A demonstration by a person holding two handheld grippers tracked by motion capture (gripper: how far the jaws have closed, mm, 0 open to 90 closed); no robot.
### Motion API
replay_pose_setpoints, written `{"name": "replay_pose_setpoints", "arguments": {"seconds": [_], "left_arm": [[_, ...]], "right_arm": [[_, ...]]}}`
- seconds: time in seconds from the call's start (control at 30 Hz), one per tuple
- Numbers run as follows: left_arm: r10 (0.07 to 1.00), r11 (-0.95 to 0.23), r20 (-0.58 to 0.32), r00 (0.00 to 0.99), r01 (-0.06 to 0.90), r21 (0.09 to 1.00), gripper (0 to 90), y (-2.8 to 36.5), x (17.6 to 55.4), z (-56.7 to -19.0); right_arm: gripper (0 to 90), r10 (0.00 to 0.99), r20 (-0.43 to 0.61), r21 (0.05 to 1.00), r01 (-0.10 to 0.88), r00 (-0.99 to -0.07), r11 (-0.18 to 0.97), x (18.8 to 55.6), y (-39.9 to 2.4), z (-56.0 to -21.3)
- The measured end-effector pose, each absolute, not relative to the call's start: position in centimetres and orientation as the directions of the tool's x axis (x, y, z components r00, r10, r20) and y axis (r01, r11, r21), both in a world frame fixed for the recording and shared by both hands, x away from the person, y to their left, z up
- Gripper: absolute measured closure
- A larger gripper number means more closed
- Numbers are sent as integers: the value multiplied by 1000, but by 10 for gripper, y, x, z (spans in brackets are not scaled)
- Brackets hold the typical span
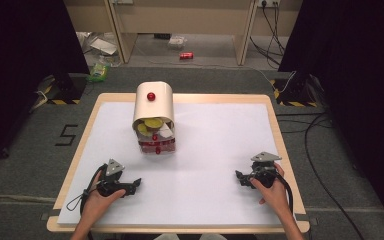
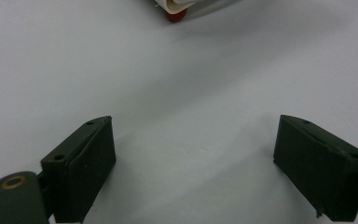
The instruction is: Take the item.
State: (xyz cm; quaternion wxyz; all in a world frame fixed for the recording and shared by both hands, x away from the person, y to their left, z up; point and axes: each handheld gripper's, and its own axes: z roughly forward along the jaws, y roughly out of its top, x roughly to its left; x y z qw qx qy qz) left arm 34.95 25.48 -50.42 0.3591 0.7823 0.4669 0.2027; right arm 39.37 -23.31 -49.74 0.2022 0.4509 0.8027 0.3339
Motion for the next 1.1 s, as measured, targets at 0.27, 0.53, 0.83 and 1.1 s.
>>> {"name": "replay_pose_setpoints", "arguments": {"seconds": [0.27,0.53,0.83,1.1], "left_arm": [[877,-298,-28,480,588,752,124,256,350,-504],[865,-297,-42,500,578,760,151,256,348,-502],[847,-306,-37,530,543,782,151,249,345,-486],[835,-311,-7,550,483,818,150,241,348,-459]], "right_arm": [[89,859,-25,718,589,-511,371,393,-233,-497],[89,858,-25,718,588,-512,372,394,-233,-497],[90,859,-27,719,587,-512,372,393,-233,-497],[89,859,-25,718,588,-511,371,394,-233,-497]]}}
